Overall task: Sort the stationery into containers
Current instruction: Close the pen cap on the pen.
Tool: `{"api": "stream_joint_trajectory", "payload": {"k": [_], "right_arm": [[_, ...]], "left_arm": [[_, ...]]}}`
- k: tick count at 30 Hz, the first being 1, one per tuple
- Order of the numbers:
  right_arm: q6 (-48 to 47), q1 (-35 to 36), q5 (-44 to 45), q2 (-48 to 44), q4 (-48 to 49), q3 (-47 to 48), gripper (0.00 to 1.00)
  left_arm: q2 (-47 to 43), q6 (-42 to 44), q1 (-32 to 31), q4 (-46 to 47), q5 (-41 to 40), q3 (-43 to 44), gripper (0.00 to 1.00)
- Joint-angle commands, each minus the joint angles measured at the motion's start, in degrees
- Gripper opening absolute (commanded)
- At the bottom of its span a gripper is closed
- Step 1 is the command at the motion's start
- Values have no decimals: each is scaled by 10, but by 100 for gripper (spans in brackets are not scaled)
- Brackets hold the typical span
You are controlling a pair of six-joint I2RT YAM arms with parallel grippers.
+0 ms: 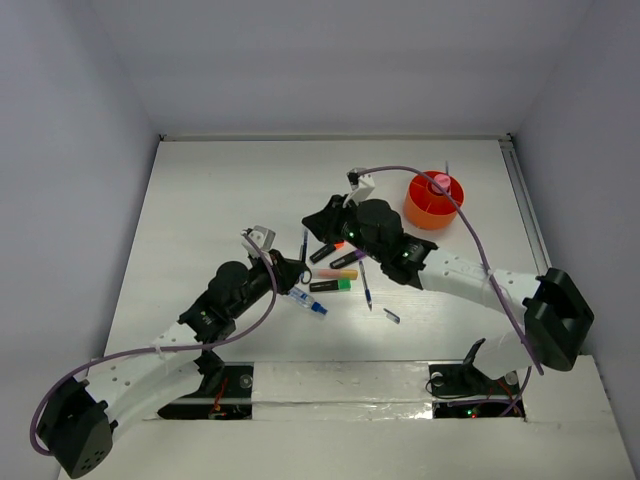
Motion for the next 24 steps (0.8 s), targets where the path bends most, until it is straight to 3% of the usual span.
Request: {"api": "stream_joint_trajectory", "payload": {"k": [1,13,18,24], "right_arm": [[-26,40,-59,17,-143,-8,0],[-22,40,-31,13,-165,-20,0],[-28,40,20,12,-185,-31,0],[-40,72,14,38,-177,-8,0]], "left_arm": [[-15,9,12,153,-51,23,0],[-49,7,12,149,-46,20,0],[-68,9,12,159,-36,16,0],[-28,9,12,170,-19,16,0]]}}
